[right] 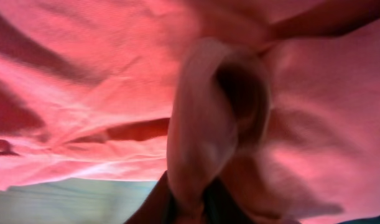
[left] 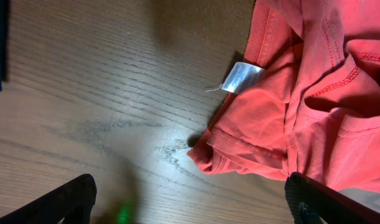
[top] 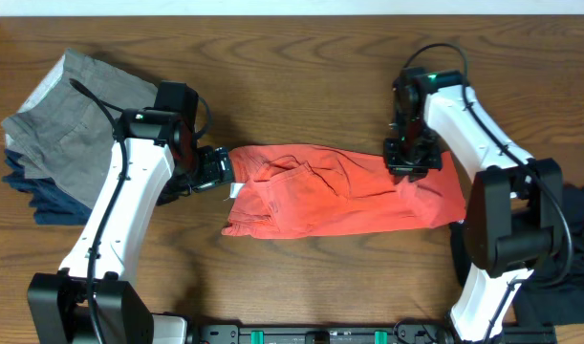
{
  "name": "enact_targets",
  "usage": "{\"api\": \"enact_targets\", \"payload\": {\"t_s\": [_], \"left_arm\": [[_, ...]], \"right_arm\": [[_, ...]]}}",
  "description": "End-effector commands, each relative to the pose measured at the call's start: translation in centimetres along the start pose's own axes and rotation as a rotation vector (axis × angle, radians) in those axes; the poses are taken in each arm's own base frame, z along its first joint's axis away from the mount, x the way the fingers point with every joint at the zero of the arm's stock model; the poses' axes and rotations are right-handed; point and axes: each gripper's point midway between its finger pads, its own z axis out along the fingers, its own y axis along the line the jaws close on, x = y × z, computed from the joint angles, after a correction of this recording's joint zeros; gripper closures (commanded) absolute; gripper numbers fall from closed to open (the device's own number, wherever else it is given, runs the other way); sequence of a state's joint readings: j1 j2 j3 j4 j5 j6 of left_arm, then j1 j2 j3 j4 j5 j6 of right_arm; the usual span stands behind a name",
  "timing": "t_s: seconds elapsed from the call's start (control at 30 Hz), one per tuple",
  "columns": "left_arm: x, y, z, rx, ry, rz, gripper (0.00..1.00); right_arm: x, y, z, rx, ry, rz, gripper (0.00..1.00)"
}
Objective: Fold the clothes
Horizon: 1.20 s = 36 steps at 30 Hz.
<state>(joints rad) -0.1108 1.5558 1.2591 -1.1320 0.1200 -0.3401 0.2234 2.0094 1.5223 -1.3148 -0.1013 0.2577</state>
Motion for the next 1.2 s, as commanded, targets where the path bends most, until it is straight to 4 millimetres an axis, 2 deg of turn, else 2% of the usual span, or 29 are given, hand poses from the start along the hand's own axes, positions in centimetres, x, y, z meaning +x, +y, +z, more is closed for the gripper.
{"api": "enact_targets", "payload": {"t_s": [0.0,0.1,0.23,0.33,0.53,0.77,0.87,1.03,1.1,1.17], "left_arm": [[-0.1,0.4,-0.2,-0.013,-0.011,-0.004,0.02],[-0.2,0.4,-0.2,-0.012,-0.014,-0.004,0.02],[-0.3,0.3,-0.2,-0.01,-0.019,-0.004,0.02],[-0.3,0.3,-0.2,-0.01,-0.019,-0.004,0.02],[-0.3,0.3,-0.2,-0.009,-0.02,-0.003,0.02],[-0.4,0.3,-0.2,-0.007,-0.024,-0.003,0.02],[-0.4,0.3,-0.2,-0.007,-0.024,-0.003,0.02],[-0.4,0.3,-0.2,-0.007,-0.024,-0.003,0.02],[-0.4,0.3,-0.2,-0.007,-0.024,-0.003,0.02],[-0.4,0.3,-0.2,-0.007,-0.024,-0.003,0.02]], "right_arm": [[0.5,1.5,0.1,-0.015,0.002,-0.011,0.49],[0.5,3.0,0.1,-0.065,-0.003,-0.032,0.47],[0.4,4.6,0.0,-0.135,-0.009,-0.088,0.53],[0.3,4.0,0.0,-0.118,-0.009,-0.07,0.55],[-0.2,1.8,0.0,-0.039,-0.022,0.003,0.47],[-1.1,2.4,0.9,0.032,-0.091,0.008,0.45],[-1.5,1.9,1.8,0.098,-0.131,0.068,0.44],[-1.7,2.5,3.8,0.091,-0.159,0.067,0.46],[-1.5,2.6,4.5,0.094,-0.157,0.06,0.48],[-1.3,2.4,4.8,0.101,-0.155,0.076,0.54]]}}
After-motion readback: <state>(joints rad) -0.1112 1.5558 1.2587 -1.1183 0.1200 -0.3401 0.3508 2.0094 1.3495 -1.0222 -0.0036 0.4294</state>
